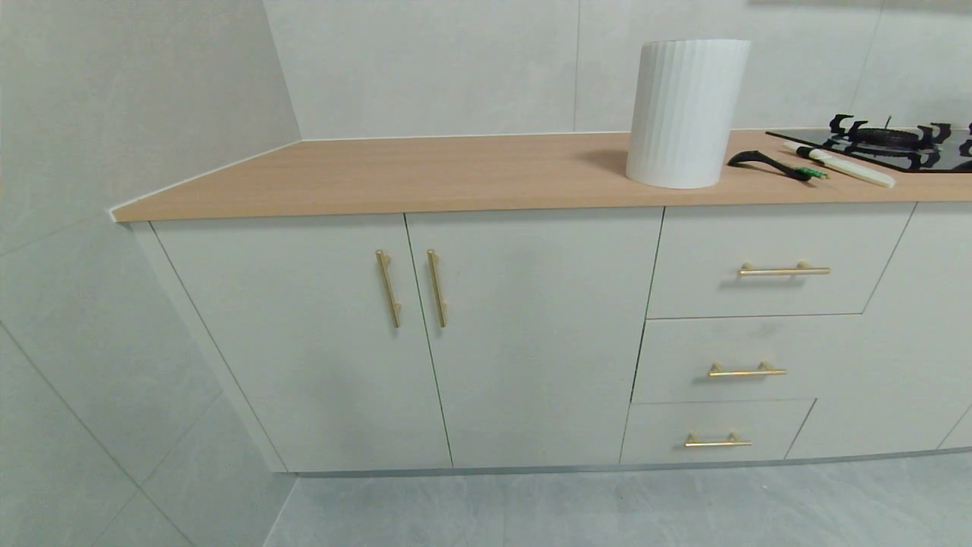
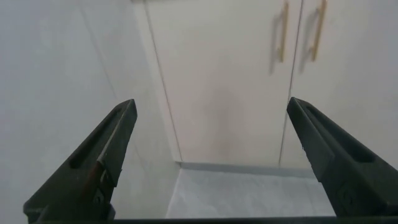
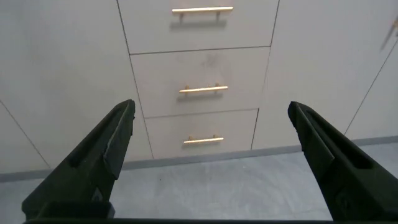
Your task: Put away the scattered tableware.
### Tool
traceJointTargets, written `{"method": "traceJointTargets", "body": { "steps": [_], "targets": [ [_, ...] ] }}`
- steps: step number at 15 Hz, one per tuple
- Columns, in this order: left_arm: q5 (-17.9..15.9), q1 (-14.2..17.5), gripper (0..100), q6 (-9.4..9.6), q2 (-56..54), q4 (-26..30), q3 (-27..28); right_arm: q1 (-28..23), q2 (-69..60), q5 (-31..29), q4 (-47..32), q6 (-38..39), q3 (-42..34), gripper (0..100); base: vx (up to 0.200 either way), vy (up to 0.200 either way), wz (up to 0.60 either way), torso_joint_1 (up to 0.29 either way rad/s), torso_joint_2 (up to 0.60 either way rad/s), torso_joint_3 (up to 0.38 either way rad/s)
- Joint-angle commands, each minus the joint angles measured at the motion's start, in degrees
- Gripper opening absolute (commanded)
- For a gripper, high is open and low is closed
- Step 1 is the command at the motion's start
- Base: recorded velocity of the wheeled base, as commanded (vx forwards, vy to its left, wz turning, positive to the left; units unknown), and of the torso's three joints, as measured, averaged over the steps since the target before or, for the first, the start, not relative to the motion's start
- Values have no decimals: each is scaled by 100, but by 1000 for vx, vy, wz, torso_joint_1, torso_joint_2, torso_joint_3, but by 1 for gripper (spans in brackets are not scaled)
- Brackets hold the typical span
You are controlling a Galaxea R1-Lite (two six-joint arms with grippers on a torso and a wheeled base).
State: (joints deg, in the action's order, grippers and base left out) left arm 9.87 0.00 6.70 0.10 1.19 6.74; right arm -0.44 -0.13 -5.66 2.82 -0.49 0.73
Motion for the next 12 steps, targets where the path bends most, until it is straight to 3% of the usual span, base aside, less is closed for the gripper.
{"method": "traceJointTargets", "body": {
  "steps": [1, 4, 6, 7, 9, 12],
  "targets": [
    [-100, 0, 100, -29, -1, -339, -657, 0, 13, 267, -308, -13, -64, 100, 0, 0, 0, 0, 0, 0],
    [-680, 0, 100, -345, -1, -357, -674, 0, 13, 390, -352, 5, -56, 100, 0, 0, 0, 0, 0, 0],
    [-882, 0, 100, -363, -1, -84, -674, 0, 13, 407, -343, -13, -56, 100, 0, 0, 0, 0, 0, 0],
    [-891, 0, 100, -363, -1, -102, -674, 0, 13, 407, -334, -4, -56, 100, 0, 0, 0, 0, 0, 0],
    [-917, 0, 100, -653, -1, -111, -665, 0, 13, 399, -334, 14, -56, 100, 0, 0, 0, 0, 0, 0],
    [-908, 0, 100, -670, -1, -119, -665, 0, 13, 399, -334, 14, -56, 100, 0, 0, 0, 0, 0, 0]
  ]
}}
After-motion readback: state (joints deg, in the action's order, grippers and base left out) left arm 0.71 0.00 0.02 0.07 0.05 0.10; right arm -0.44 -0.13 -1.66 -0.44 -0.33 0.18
